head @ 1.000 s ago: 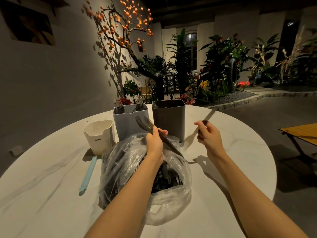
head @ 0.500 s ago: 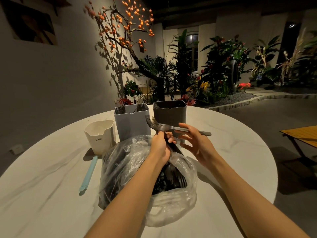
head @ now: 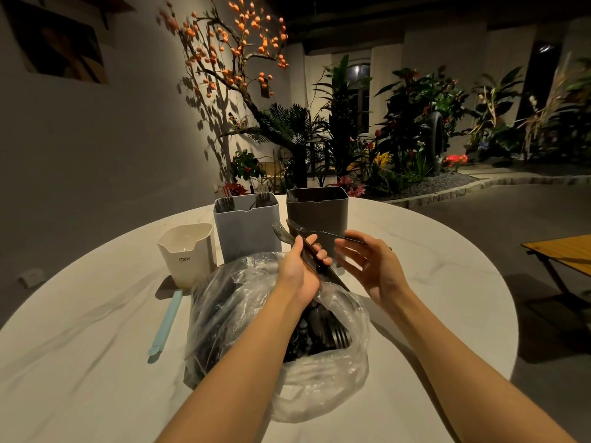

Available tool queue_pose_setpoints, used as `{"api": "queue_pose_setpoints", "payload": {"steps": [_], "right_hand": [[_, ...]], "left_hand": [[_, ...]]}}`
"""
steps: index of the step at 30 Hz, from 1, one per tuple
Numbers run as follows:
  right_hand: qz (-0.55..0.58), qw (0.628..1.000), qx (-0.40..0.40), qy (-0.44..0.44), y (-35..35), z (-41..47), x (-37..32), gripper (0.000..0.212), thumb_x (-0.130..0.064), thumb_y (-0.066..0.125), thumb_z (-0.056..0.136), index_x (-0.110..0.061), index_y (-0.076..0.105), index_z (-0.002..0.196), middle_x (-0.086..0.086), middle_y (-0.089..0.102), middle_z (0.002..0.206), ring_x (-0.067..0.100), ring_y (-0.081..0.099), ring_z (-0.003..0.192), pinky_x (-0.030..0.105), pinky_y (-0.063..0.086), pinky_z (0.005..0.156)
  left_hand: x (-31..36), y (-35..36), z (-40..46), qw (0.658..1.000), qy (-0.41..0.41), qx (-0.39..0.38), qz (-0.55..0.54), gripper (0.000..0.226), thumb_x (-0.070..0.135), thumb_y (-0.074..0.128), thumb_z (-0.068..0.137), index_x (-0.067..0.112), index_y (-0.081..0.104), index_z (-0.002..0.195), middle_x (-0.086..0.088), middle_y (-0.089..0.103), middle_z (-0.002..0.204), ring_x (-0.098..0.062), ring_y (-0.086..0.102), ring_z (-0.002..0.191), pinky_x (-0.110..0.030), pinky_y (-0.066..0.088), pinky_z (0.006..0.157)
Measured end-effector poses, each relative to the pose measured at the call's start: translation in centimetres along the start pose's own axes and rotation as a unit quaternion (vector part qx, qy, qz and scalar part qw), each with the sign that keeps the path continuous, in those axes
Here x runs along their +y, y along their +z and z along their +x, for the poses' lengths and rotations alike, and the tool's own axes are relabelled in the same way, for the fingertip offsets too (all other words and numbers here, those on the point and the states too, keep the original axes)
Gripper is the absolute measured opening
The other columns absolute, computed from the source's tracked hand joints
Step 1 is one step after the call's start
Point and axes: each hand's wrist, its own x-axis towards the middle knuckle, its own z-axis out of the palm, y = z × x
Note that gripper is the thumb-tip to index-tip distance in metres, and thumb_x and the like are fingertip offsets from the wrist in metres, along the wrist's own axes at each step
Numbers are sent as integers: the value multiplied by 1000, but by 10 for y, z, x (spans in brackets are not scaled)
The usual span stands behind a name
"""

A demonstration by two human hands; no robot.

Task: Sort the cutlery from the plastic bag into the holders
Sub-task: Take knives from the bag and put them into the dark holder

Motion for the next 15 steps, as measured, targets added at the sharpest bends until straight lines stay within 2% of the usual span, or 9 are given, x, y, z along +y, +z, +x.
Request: {"api": "queue_pose_setpoints", "payload": {"steps": [3, 7, 10, 13, 15], "right_hand": [[-15, 1000, -14, 16, 0, -1, 1, 27, -15, 41, 98, -8, 67, 103, 12, 73, 98, 21, 70, 94, 32, 57, 77], [-39, 999, 29, 12, 0, 1, 2, 14, -12, 48, 97, -11, 60, 91, 9, 72, 85, 23, 68, 83, 33, 55, 76], [-48, 998, 38, -4, -3, 3, 3, 9, -12, 53, 96, -10, 61, 93, 10, 73, 88, 22, 70, 83, 30, 56, 75], [-79, 997, 16, -17, -7, 4, 5, 14, -9, 53, 96, -10, 65, 102, 10, 74, 100, 22, 70, 95, 33, 55, 84], [-115, 993, 11, -23, -8, 4, 8, 16, -7, 52, 96, -11, 66, 102, 11, 73, 103, 23, 69, 98, 33, 55, 85]], "left_hand": [[-1, 0, 2, 1000, 1, 17, 9, 33, 29, 32, 106, 3, 53, 109, 0, 40, 64, -9, 37, 51, -22, 34, 53], [0, -2, 2, 999, -7, 51, 17, 31, 26, 34, 105, 6, 52, 90, -4, 45, 67, -13, 43, 61, -25, 37, 56], [0, -2, 2, 996, 3, 74, 50, 29, 24, 37, 105, 6, 54, 90, -8, 53, 79, -19, 56, 75, -30, 47, 63], [-1, -2, 0, 995, 12, 72, 67, 29, 22, 37, 105, 5, 58, 93, -12, 61, 87, -22, 64, 85, -35, 54, 69], [-2, -2, 0, 995, 19, 67, 70, 28, 20, 38, 104, 4, 60, 100, -14, 65, 95, -24, 66, 89, -37, 56, 68]]}}
